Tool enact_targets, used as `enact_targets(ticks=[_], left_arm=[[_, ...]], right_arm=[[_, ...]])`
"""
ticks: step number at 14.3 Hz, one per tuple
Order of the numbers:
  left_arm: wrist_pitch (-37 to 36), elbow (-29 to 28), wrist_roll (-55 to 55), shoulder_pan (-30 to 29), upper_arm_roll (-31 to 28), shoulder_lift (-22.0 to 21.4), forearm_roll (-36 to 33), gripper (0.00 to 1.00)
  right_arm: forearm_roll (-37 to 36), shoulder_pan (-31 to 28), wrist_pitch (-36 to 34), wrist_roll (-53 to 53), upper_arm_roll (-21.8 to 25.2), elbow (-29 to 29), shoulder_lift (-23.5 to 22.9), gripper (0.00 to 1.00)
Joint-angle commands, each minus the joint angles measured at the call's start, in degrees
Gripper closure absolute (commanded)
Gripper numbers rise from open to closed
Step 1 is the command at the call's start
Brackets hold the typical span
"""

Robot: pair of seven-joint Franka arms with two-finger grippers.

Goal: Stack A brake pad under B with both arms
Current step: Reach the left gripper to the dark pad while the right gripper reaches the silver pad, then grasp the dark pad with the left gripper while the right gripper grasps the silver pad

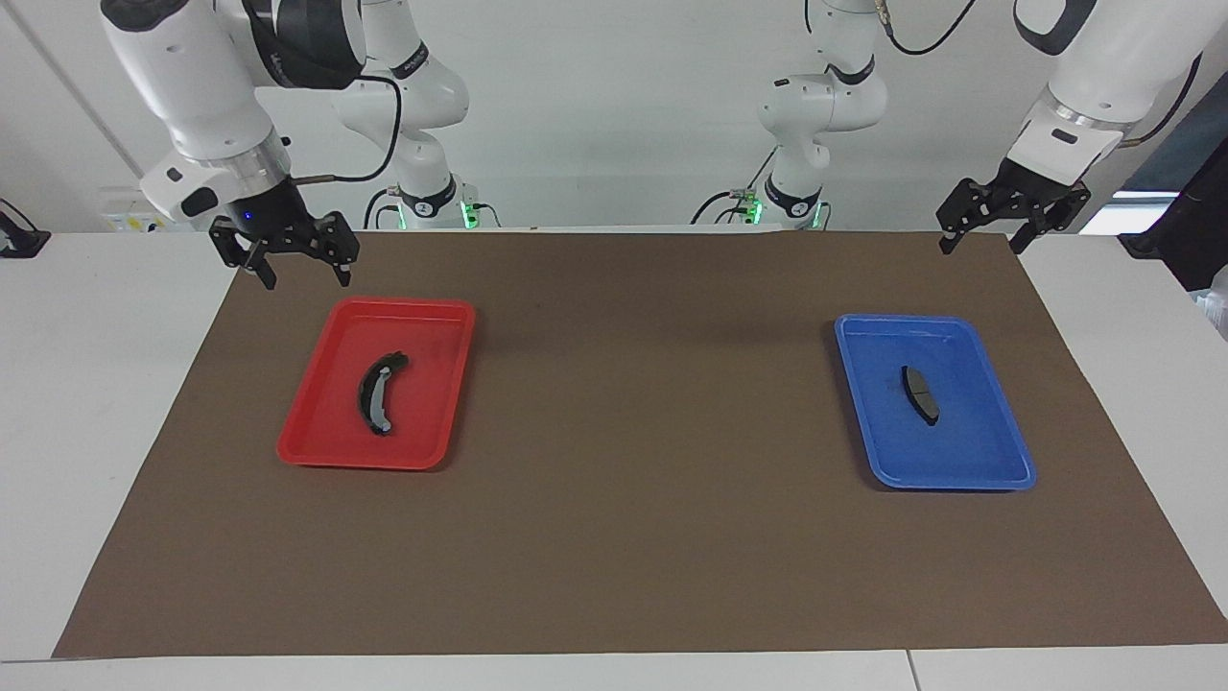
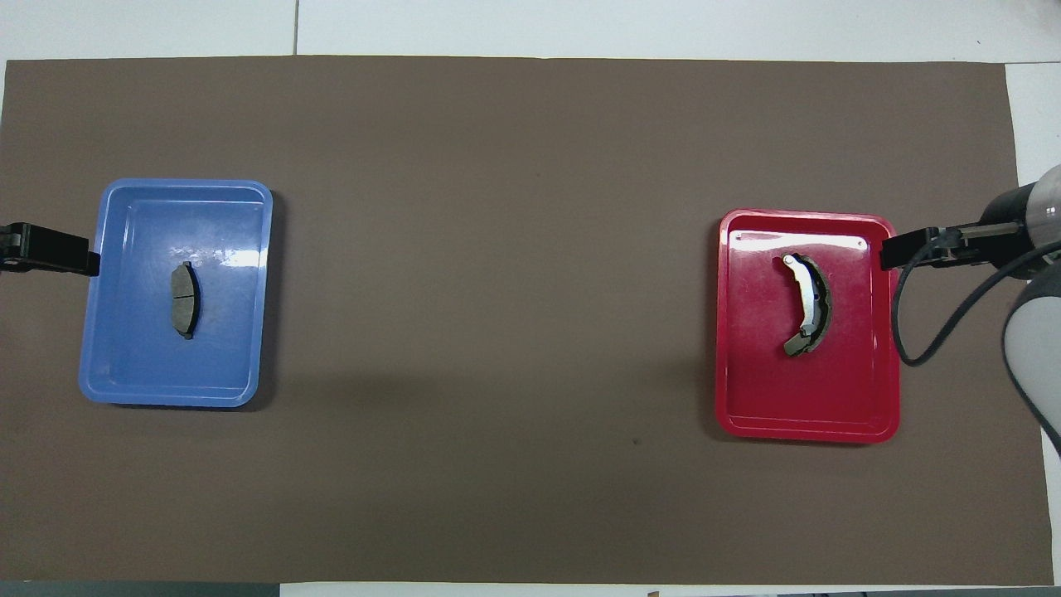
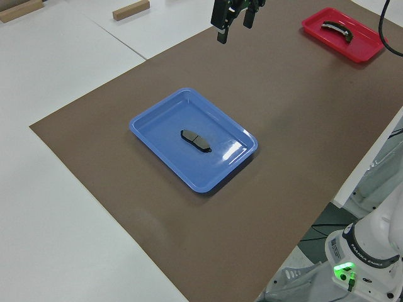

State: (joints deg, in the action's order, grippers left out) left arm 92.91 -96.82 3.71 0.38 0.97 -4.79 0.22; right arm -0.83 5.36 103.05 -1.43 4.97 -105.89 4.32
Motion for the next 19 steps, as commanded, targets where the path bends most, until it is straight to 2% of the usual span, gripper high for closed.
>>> enact_targets(ticks=[1, 3, 5, 8, 12, 14, 17, 19], left_arm=[[8.0, -9.4, -0.4, -0.5, 0.1, -3.4, -0.8, 0.01], [15.0, -14.2, -0.3, -1.0, 0.0, -2.7, -0.8, 0.01], [23.3, -19.0, 0.0, -1.5, -0.2, -0.1, -0.8, 0.01], [28.5, -20.2, 1.8, -3.1, -0.2, 6.2, -0.8, 0.03], [35.6, -22.1, 2.2, -6.2, -0.2, 12.1, -0.8, 0.03], [39.3, -24.1, 2.4, -7.2, -0.2, 13.8, -0.8, 0.03], [44.0, -28.1, 2.2, -7.8, -0.2, 14.2, -0.8, 0.07], [46.0, -30.3, 1.9, -7.8, -0.3, 14.5, -0.8, 0.1]], right_arm=[[1.2, -0.3, 8.0, -0.6, 0.0, -7.8, -1.1, 0.01], [4.9, -0.7, 11.5, -0.7, 0.0, -10.4, -4.1, 0.01], [5.0, -0.1, 17.9, -1.2, 0.0, -13.5, -6.5, 0.01], [5.0, 0.0, 28.1, -3.0, 0.0, -20.0, -7.7, 0.01], [4.3, -1.0, 31.1, -5.3, 0.1, -20.9, -12.0, 0.03], [4.3, -2.6, 31.4, -7.8, 0.1, -21.0, -12.5, 0.07], [4.3, -2.5, 31.5, -7.8, 0.1, -22.2, -12.3, 0.28], [4.3, -2.5, 31.5, -7.9, 0.1, -22.2, -12.3, 0.35]])
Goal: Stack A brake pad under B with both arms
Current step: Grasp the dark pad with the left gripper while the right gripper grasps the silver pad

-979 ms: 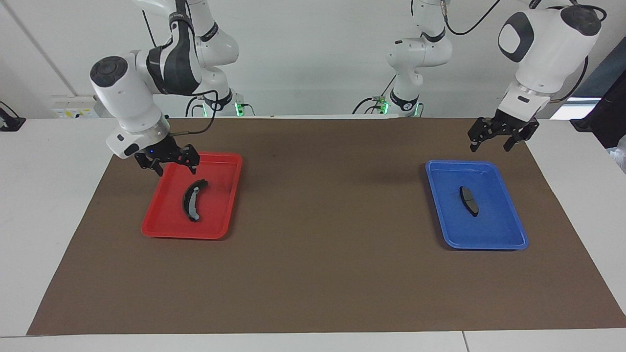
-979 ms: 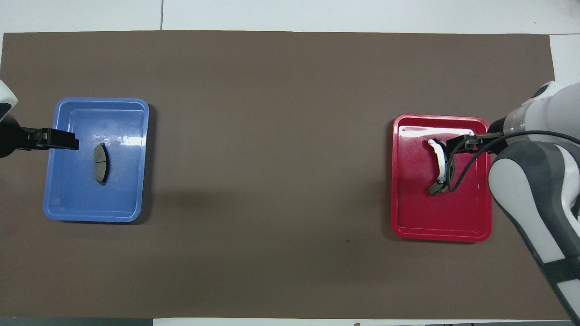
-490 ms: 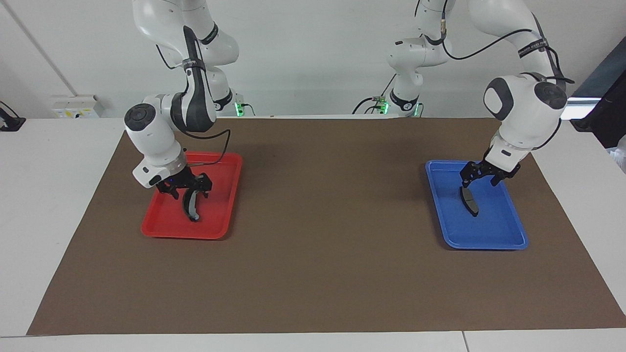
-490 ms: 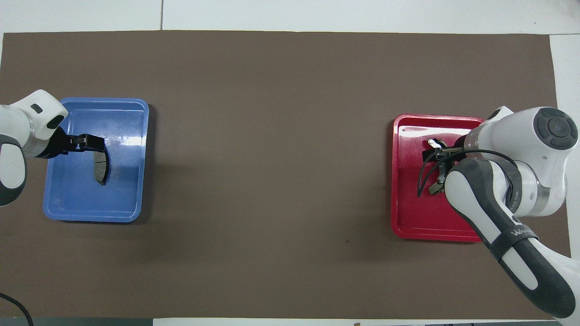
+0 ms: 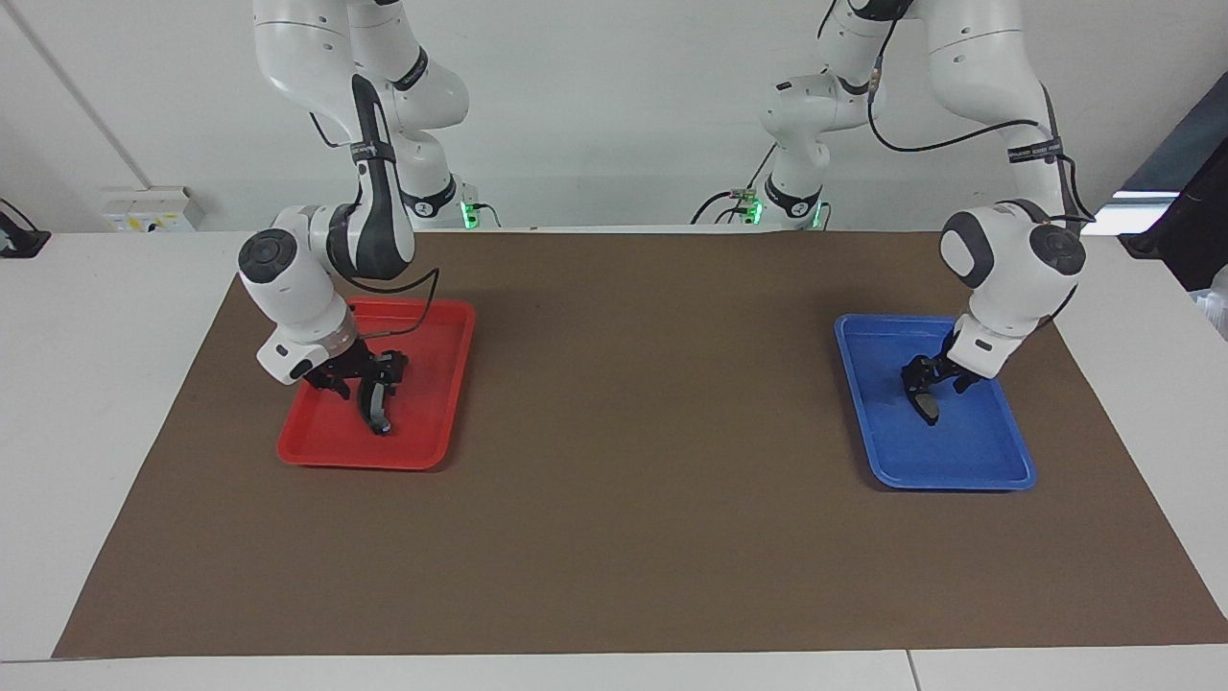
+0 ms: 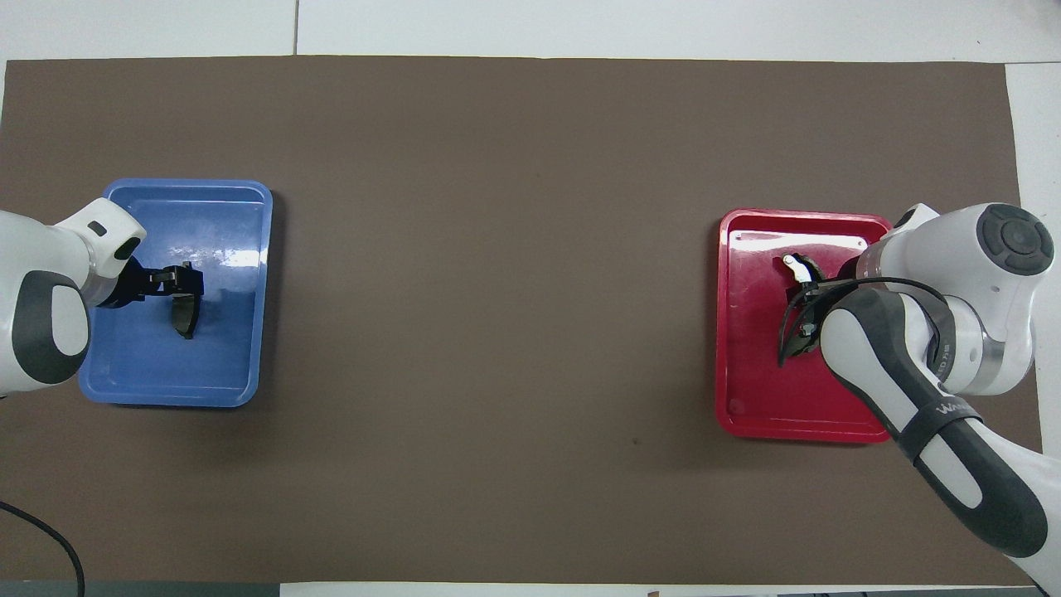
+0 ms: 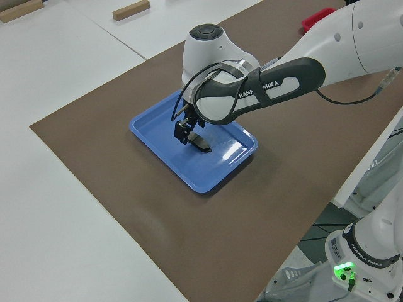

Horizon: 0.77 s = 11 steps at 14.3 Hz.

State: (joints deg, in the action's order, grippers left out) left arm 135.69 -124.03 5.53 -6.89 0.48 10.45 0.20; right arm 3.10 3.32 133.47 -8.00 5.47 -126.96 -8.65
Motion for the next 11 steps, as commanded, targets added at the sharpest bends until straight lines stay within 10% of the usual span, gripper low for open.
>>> enact_targets(ticks=[1, 2, 5, 9, 11], left_arm=[[4.1, -3.9, 0.0, -0.5, 0.2, -0.8, -0.7, 0.11], [4.2, -4.0, 0.1, -0.5, 0.2, -0.8, -0.7, 0.16], [3.2, -3.8, -0.1, -0.5, 0.2, -0.9, -0.7, 0.85], [-1.5, -1.8, 0.6, -1.5, 0.3, -2.6, -0.7, 0.99], [-9.4, 2.3, 0.5, -0.8, 0.4, -4.7, -0.7, 0.99]], right_arm=[[0.4, -0.4, 1.1, -1.3, -0.4, -1.3, 0.7, 0.37], [0.4, -0.5, 1.2, -1.4, -0.4, -1.4, 0.5, 0.37], [0.4, -0.2, 1.7, -1.4, -0.4, -1.4, 0.0, 0.47], [0.3, -0.4, -0.1, -1.8, -0.4, -0.7, -0.1, 1.0], [0.3, -0.3, -3.5, -1.8, -0.4, 2.0, -0.3, 1.0]])
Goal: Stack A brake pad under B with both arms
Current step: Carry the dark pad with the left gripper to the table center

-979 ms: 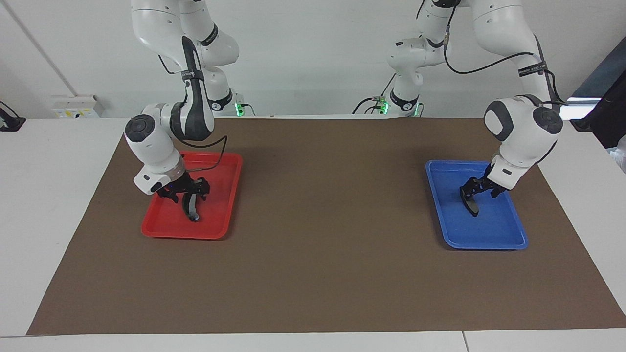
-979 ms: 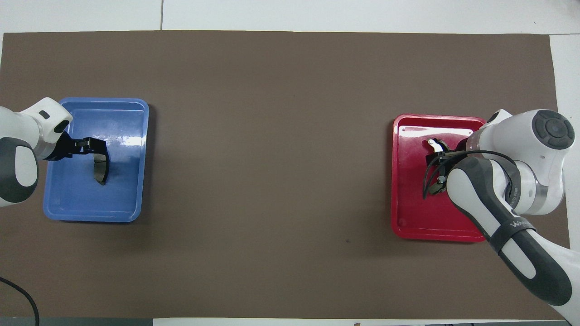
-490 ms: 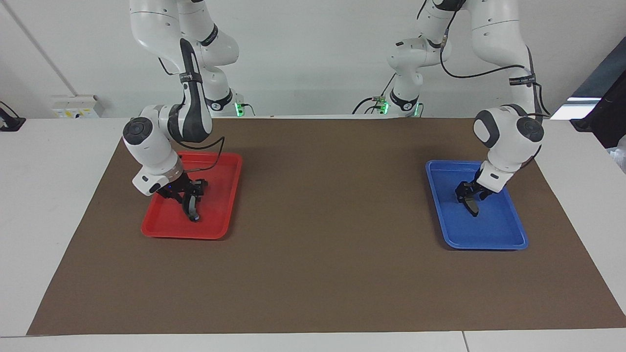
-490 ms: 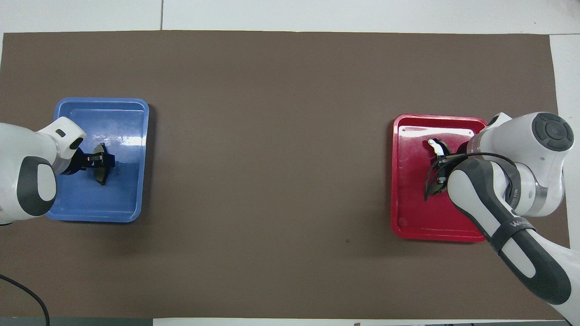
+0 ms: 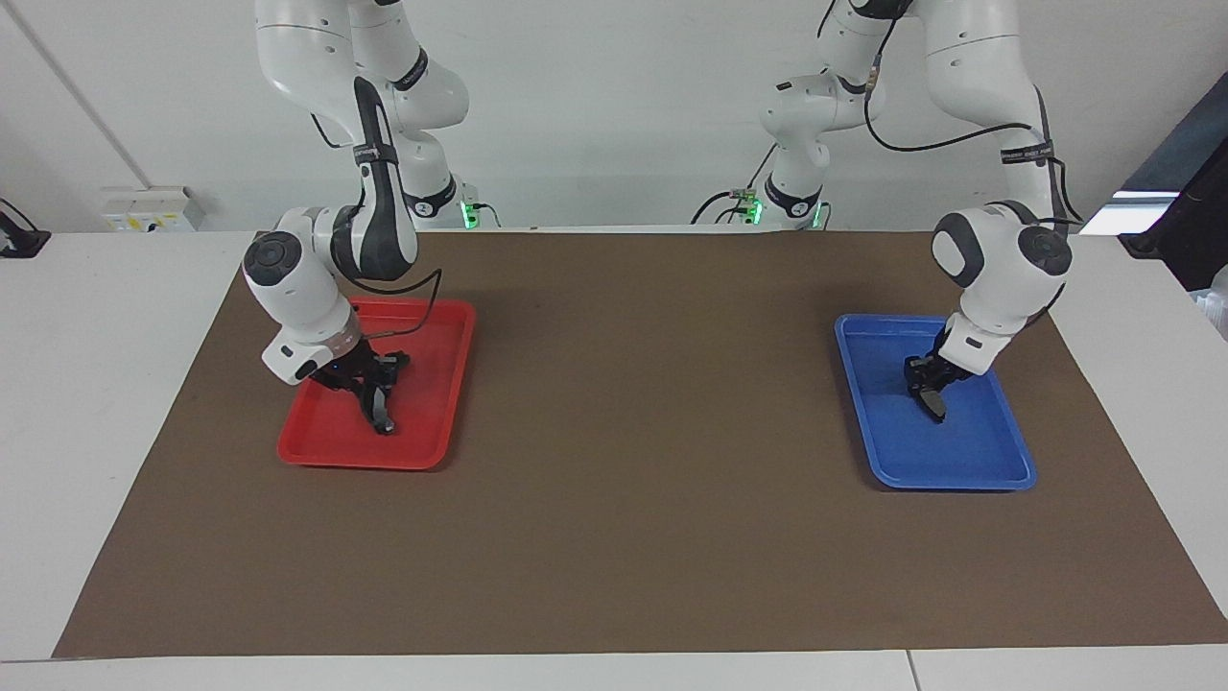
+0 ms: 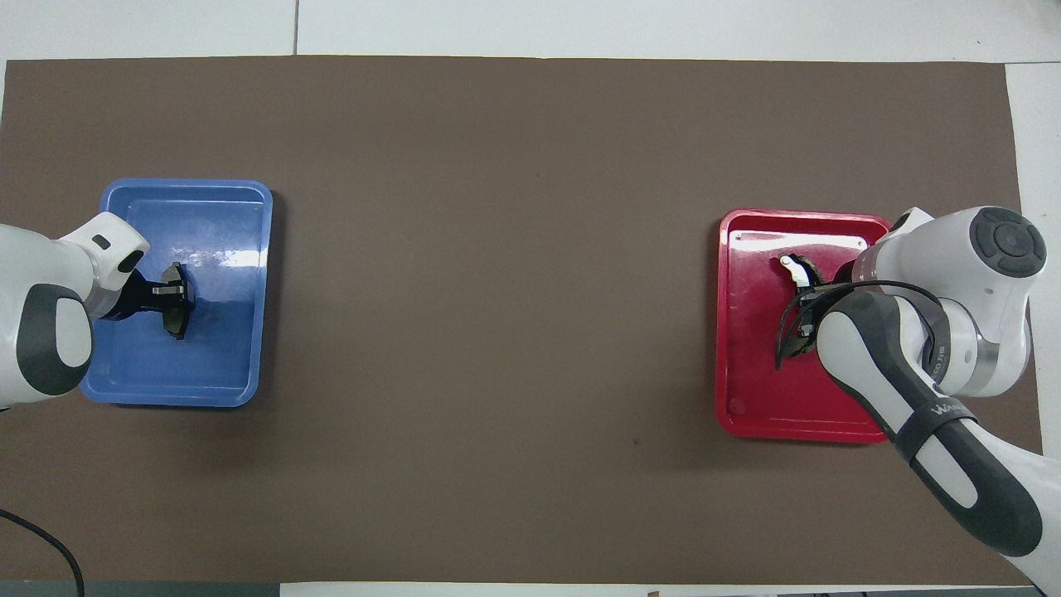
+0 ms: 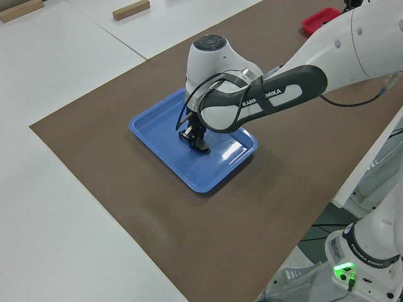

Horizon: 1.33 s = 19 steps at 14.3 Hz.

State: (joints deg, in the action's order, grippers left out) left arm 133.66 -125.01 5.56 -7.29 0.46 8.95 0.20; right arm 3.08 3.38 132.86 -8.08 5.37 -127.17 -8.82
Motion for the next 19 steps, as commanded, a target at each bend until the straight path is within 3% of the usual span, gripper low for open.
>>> enact_targets(ticks=[1, 3, 5, 11, 15, 19], left_arm=[[-10.5, 5.3, 0.1, -0.1, 0.6, -3.8, -0.7, 0.99], [-15.5, 8.5, -1.2, 3.9, 0.4, -4.6, -0.7, 0.99], [-15.8, 8.7, -7.2, 8.6, 0.5, -5.5, -0.7, 0.99], [-9.0, 6.6, -28.7, 25.4, 0.7, -4.7, -0.7, 0.99], [-2.3, 6.4, -37.1, 35.3, 0.6, 0.2, -0.7, 0.99], [4.5, 7.2, -38.0, 40.4, 0.7, 6.4, -0.7, 0.99]], right_arm=[[0.3, -0.3, -4.4, -1.8, -0.3, 3.3, -0.1, 1.0], [0.3, -0.3, -8.5, -1.9, -0.3, 6.6, 0.3, 1.0], [0.3, 0.0, -11.9, -1.9, -0.3, 9.8, 0.1, 1.0], [0.3, -0.2, -12.5, -1.9, -0.3, 12.7, -0.8, 1.0], [0.3, -0.2, -12.0, -1.8, -0.3, 12.6, -0.8, 1.0], [0.3, -0.7, -11.7, -1.7, -0.3, 12.4, -0.8, 1.0]])
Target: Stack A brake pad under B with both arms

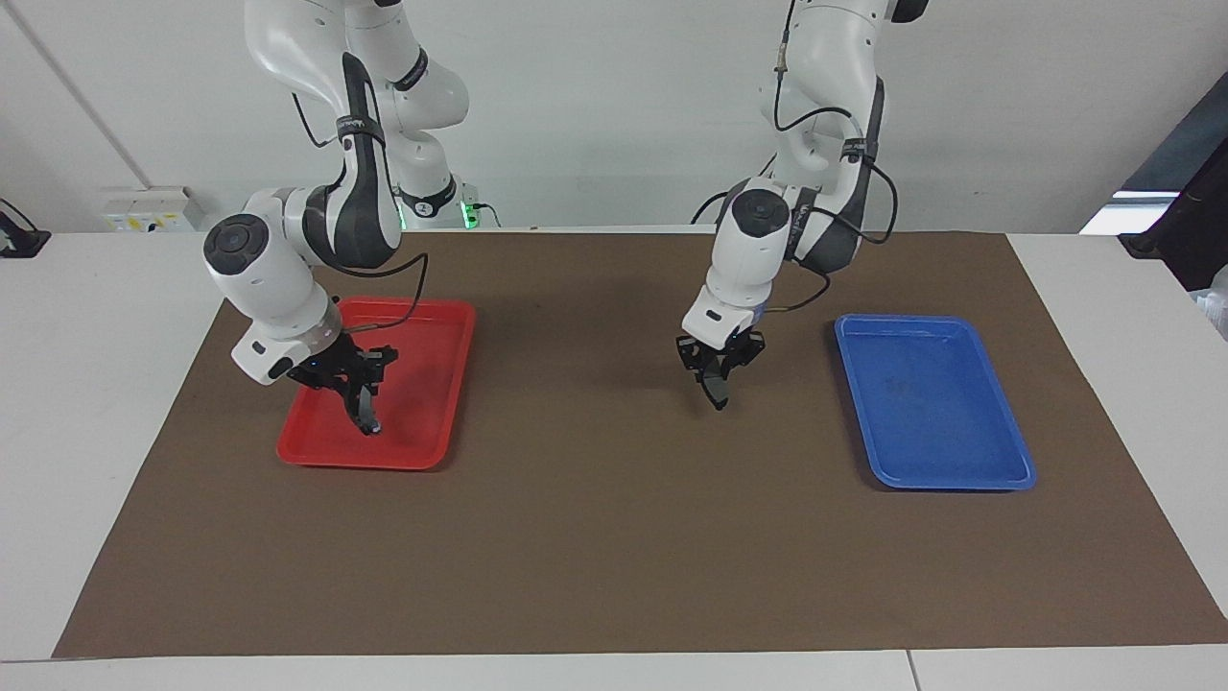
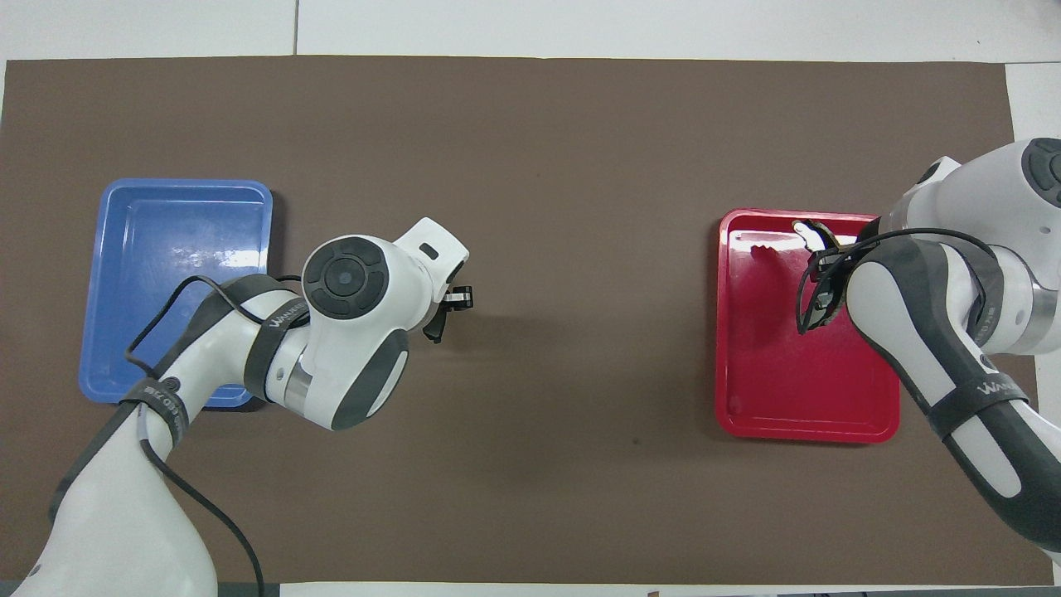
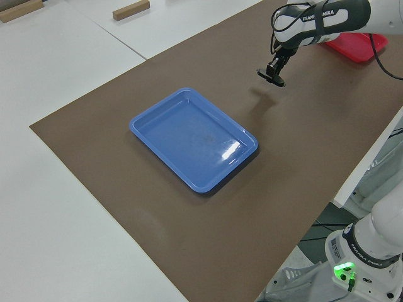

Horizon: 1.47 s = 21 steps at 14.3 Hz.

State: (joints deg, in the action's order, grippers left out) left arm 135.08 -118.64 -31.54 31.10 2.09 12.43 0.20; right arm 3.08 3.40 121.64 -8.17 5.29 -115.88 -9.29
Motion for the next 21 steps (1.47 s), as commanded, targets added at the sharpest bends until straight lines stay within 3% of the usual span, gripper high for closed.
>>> enact_targets(ticks=[1, 3, 4, 5, 7, 9, 12, 14, 17, 21], left_arm=[[4.2, 0.8, -1.5, 3.0, -1.0, 3.7, -0.7, 0.99], [4.0, 0.3, -1.7, 3.3, -0.9, 4.0, -0.7, 0.97], [3.8, 0.3, -1.6, 3.6, -0.9, 4.0, -0.7, 0.89], [3.6, 0.4, -1.7, 3.7, -0.9, 4.0, -0.7, 0.75], [3.5, 0.6, -1.2, 3.7, -1.0, 3.9, -0.8, 0.04], [2.3, 0.7, -0.5, 2.9, -1.1, 1.5, -0.8, 0.0], [-5.6, 0.7, 3.6, -0.9, -1.5, -3.7, -0.8, 0.0], [-10.3, 0.7, 8.4, -5.2, -1.5, -7.4, -0.8, 0.0], [-15.1, 0.9, 18.1, -13.1, -1.5, -12.3, -0.8, 0.0], [-23.8, 4.8, 29.4, -22.8, -1.7, -17.7, -0.7, 0.0]], right_arm=[[0.3, -0.7, -0.4, -1.6, -0.2, 1.0, -0.4, 1.0], [0.3, -0.8, -0.3, -1.6, -0.2, 0.9, -0.4, 1.0], [0.3, -0.8, -0.3, -1.6, -0.2, 0.9, -0.4, 1.0], [0.3, -0.8, -0.3, -1.5, -0.2, 0.9, -0.4, 1.0], [0.3, -0.8, -0.3, -1.5, -0.1, 0.8, -0.3, 1.0], [0.3, -0.8, -0.3, -1.5, -0.1, 0.9, -0.4, 1.0], [0.5, -0.3, -1.9, -1.2, -0.3, 2.1, -0.3, 1.0], [1.3, 1.9, -6.6, 0.0, -0.4, 6.3, -0.6, 1.0], [1.4, 10.4, -11.5, 8.1, -0.5, 15.0, -3.4, 1.0], [4.9, 23.5, -10.5, 26.8, -0.5, 22.4, -9.1, 1.0]])
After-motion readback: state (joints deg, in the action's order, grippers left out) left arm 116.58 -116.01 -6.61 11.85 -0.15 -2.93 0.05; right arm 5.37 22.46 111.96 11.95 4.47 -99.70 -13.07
